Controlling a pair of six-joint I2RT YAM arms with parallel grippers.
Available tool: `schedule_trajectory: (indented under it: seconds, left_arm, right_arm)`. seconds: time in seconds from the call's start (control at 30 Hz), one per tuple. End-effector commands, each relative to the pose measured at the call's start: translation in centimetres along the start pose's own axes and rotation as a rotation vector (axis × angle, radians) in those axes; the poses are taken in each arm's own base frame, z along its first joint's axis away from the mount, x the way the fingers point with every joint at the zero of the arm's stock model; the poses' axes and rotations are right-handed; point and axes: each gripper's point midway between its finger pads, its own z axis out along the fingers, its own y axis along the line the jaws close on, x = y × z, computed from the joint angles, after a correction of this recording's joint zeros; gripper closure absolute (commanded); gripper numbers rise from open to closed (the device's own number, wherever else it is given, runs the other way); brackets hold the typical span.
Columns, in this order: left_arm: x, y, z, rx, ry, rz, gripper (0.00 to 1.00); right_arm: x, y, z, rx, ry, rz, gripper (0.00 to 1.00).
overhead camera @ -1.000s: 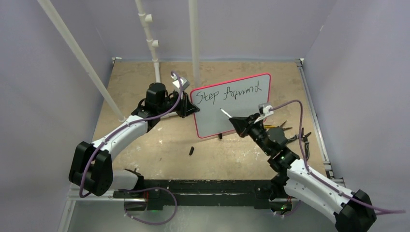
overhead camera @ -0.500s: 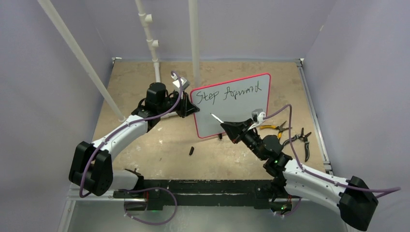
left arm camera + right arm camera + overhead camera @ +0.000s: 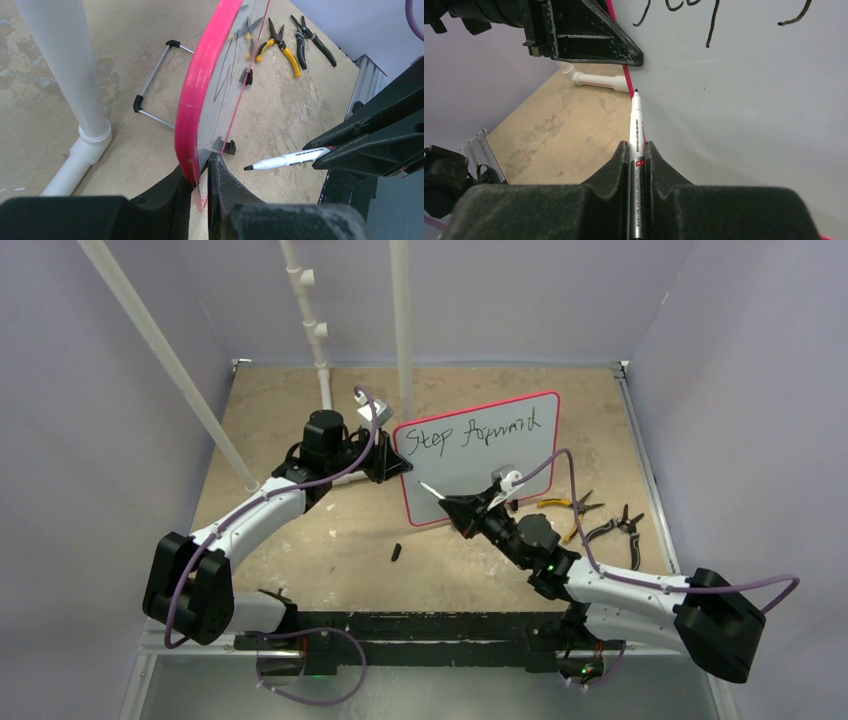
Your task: Write a sentence on the whiteboard
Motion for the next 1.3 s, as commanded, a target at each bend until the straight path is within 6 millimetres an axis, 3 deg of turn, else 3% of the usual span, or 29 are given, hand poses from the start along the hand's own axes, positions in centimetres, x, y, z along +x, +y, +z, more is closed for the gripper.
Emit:
schedule_trajectory:
  seconds: [0.0, 0.67, 1.27]
  left_arm:
    - [3.2, 1.0, 0.3, -0.060, 0.108, -0.048, 1.00]
    - [3.0, 0.8, 0.3, -0.050, 0.104, -0.046, 1.00]
    - [3.0, 0.7, 0.3, -0.049, 0.103, -0.048, 1.00]
  right_arm:
    - [-3.2, 1.1, 1.4, -0.005, -0.096, -0.018, 1.00]
    - [-0.9, -1.0, 3.1, 0.114, -0.015, -0.043, 1.00]
    - [2.7, -2.3, 1.5, 0.141, 0.083, -0.015, 1.00]
